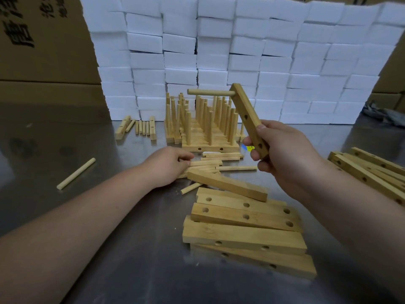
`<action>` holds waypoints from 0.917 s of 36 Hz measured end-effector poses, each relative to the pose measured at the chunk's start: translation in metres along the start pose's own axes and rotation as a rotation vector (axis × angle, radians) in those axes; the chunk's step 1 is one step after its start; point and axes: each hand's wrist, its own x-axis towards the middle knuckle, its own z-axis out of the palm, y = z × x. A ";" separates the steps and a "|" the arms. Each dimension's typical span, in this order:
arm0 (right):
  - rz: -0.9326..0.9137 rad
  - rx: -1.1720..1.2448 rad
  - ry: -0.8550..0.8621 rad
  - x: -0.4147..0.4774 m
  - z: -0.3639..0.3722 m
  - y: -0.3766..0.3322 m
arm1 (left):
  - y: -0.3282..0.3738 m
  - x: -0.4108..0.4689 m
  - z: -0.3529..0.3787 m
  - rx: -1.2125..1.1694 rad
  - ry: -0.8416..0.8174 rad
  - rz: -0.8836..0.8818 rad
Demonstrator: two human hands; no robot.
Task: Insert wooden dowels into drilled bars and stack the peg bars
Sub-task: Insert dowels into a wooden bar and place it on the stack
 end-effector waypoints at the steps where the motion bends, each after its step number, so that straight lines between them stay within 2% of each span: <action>1: 0.001 -0.003 -0.002 0.000 0.000 0.000 | 0.001 0.000 0.000 0.015 0.019 0.005; 5: -0.003 -0.014 -0.013 -0.002 0.002 0.001 | 0.002 0.001 0.002 0.045 0.031 -0.003; 11: -0.011 -0.006 -0.023 -0.003 0.002 0.001 | 0.003 0.004 0.002 -0.040 -0.014 -0.050; 19: -0.012 -0.010 -0.025 -0.002 0.003 0.002 | 0.006 0.001 0.002 -0.076 0.026 -0.048; 23: -0.011 0.011 0.007 -0.001 0.002 0.003 | 0.012 -0.001 -0.002 -0.070 0.149 -0.013; 28: 0.023 0.075 0.054 0.002 0.000 0.002 | 0.031 -0.008 -0.016 -0.293 0.341 0.098; 33: 0.036 0.107 0.053 0.002 0.001 0.000 | 0.057 -0.021 -0.021 -0.350 0.395 0.235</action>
